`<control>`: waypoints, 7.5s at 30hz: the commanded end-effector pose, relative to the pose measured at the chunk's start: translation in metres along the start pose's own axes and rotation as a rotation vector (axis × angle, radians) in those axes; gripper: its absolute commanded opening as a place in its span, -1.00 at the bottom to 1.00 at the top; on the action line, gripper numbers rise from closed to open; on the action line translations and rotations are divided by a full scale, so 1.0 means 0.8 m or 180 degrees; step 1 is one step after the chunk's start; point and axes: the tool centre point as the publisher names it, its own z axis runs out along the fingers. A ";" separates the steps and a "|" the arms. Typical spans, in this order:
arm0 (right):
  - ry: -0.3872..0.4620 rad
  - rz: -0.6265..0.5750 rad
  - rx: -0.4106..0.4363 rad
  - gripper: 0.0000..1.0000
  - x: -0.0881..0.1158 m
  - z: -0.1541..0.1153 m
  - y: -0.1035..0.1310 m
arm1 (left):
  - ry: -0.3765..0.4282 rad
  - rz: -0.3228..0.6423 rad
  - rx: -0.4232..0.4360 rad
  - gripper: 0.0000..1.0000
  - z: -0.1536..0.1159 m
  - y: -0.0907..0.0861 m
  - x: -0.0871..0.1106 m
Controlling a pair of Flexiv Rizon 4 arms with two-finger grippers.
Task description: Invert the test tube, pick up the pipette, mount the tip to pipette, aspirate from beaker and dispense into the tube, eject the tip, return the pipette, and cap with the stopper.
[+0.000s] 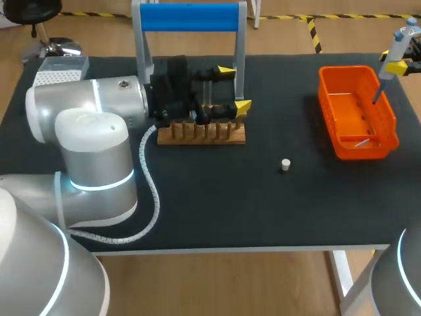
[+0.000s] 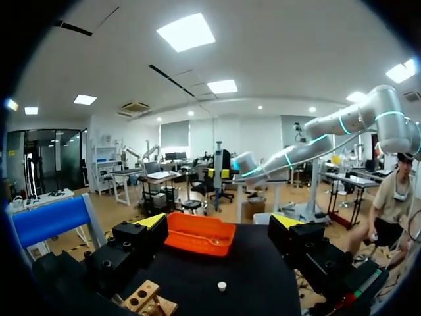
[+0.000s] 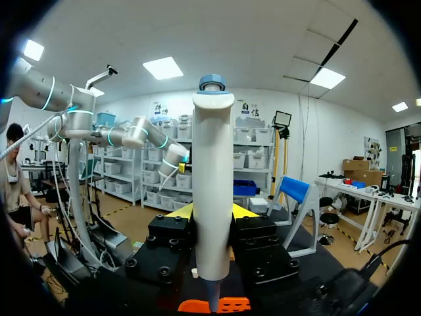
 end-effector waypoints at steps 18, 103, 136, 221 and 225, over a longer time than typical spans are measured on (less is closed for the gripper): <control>0.0001 0.0001 0.0011 -1.00 0.000 0.000 0.001 | 0.0003 -0.0003 -0.0018 1.00 0.001 -0.001 -0.001; 0.0470 0.0076 -0.0020 -1.00 0.053 0.411 -0.048 | 0.0003 -0.0003 -0.0018 1.00 0.001 -0.001 -0.001; 0.0424 0.0087 0.0018 -1.00 0.048 0.437 -0.053 | 0.0003 -0.0003 -0.0018 -1.00 0.001 -0.001 -0.001; -0.0945 0.0126 0.1484 1.00 -0.258 0.316 -0.023 | 0.0003 -0.0003 -0.0018 -1.00 0.001 -0.001 -0.001; -0.0983 0.0126 0.1531 1.00 -0.265 0.331 -0.026 | 0.0003 -0.0003 -0.0018 -1.00 0.001 -0.001 -0.001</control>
